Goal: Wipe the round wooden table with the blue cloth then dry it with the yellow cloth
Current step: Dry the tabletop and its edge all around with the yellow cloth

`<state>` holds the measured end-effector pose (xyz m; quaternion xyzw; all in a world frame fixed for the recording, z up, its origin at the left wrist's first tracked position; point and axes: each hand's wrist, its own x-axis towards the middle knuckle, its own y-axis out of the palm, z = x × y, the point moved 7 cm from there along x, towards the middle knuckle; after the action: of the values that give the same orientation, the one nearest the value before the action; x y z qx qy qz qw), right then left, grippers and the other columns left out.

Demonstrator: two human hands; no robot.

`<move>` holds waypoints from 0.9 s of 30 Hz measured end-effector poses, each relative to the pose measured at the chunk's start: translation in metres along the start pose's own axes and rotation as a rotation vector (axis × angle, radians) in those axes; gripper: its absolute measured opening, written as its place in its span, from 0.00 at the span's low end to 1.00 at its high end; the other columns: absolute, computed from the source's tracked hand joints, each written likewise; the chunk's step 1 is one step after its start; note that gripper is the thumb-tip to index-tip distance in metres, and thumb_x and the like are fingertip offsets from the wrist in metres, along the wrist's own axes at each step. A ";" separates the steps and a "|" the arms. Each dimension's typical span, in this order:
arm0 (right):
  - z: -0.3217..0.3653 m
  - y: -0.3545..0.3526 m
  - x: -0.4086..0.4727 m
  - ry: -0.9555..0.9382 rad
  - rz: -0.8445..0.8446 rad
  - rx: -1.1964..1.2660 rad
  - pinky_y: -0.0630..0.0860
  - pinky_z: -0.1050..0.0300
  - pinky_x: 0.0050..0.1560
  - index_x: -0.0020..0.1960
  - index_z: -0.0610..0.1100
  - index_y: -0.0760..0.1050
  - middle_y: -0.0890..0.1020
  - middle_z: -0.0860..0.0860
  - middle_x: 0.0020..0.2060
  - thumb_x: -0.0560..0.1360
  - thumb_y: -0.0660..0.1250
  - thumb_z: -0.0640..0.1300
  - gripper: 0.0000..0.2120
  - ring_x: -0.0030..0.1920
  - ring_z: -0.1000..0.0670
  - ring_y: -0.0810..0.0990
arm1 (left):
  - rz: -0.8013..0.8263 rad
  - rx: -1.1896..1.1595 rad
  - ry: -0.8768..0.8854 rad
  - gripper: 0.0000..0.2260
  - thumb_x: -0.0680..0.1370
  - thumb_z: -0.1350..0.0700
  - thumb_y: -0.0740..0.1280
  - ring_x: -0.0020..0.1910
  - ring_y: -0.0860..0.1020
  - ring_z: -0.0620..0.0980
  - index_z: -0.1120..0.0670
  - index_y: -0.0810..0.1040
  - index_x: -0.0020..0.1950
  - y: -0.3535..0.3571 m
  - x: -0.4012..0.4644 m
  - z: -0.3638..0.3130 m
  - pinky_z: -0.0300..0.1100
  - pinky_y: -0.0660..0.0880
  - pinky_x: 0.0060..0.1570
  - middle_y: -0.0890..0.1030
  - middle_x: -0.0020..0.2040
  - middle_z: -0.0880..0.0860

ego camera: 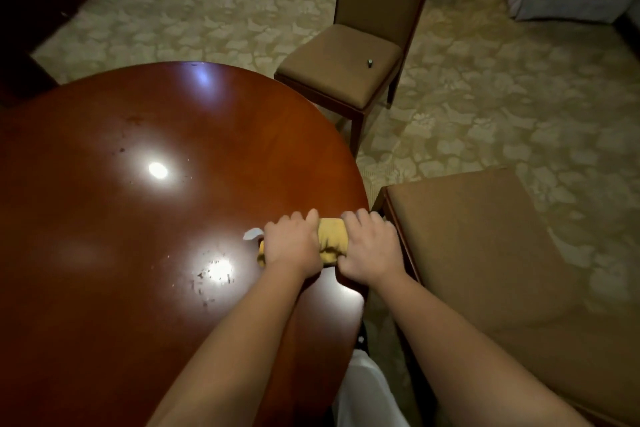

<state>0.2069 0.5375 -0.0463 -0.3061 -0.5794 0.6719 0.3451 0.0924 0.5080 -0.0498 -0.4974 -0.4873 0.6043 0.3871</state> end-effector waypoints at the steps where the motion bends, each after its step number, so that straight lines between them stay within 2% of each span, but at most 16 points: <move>1: -0.004 0.000 0.014 -0.008 -0.039 0.005 0.66 0.55 0.37 0.54 0.46 0.73 0.75 0.49 0.43 0.60 0.70 0.52 0.24 0.41 0.46 0.75 | -0.016 -0.008 -0.011 0.18 0.71 0.44 0.67 0.49 0.74 0.54 0.49 0.60 0.50 -0.002 0.013 0.003 0.47 0.64 0.41 0.74 0.50 0.52; 5: -0.016 -0.002 0.077 -0.065 -0.110 0.034 0.69 0.55 0.34 0.50 0.44 0.75 0.75 0.48 0.39 0.56 0.71 0.51 0.24 0.38 0.45 0.75 | -0.052 -0.034 -0.053 0.19 0.70 0.44 0.67 0.49 0.75 0.55 0.49 0.58 0.47 -0.014 0.070 0.017 0.47 0.64 0.42 0.74 0.49 0.52; 9: -0.025 -0.005 0.140 -0.083 -0.143 0.030 0.69 0.54 0.33 0.49 0.43 0.75 0.76 0.47 0.39 0.53 0.73 0.51 0.26 0.37 0.43 0.76 | -0.055 -0.027 -0.092 0.18 0.70 0.45 0.67 0.49 0.75 0.56 0.50 0.62 0.50 -0.027 0.127 0.032 0.48 0.65 0.42 0.74 0.49 0.53; 12: -0.027 -0.003 0.175 -0.094 -0.105 0.035 0.71 0.52 0.36 0.51 0.43 0.75 0.77 0.46 0.41 0.56 0.74 0.51 0.26 0.41 0.42 0.77 | -0.052 -0.032 -0.137 0.18 0.69 0.47 0.67 0.50 0.75 0.57 0.51 0.64 0.53 -0.033 0.154 0.043 0.47 0.65 0.42 0.74 0.50 0.53; 15: -0.027 -0.004 0.188 -0.111 -0.049 0.019 0.71 0.49 0.43 0.57 0.43 0.73 0.77 0.45 0.47 0.62 0.72 0.51 0.26 0.48 0.41 0.76 | -0.042 -0.028 -0.160 0.19 0.70 0.48 0.68 0.52 0.75 0.57 0.51 0.65 0.54 -0.035 0.162 0.047 0.47 0.64 0.42 0.75 0.52 0.54; 19: -0.024 -0.008 0.178 -0.092 0.090 -0.016 0.70 0.48 0.52 0.63 0.47 0.65 0.73 0.46 0.56 0.69 0.68 0.53 0.26 0.57 0.42 0.73 | -0.016 -0.046 -0.159 0.19 0.70 0.50 0.68 0.52 0.75 0.57 0.51 0.64 0.55 -0.038 0.146 0.043 0.48 0.66 0.43 0.75 0.53 0.54; 27: -0.003 -0.006 0.065 -0.040 0.183 -0.011 0.70 0.48 0.51 0.64 0.48 0.63 0.71 0.46 0.56 0.70 0.68 0.54 0.27 0.57 0.43 0.72 | 0.061 -0.061 -0.075 0.19 0.70 0.49 0.68 0.53 0.75 0.57 0.51 0.64 0.56 -0.017 0.042 0.018 0.48 0.67 0.44 0.75 0.54 0.54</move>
<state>0.1731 0.5930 -0.0412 -0.3461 -0.5594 0.7035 0.2688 0.0657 0.5480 -0.0425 -0.5004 -0.5044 0.6190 0.3347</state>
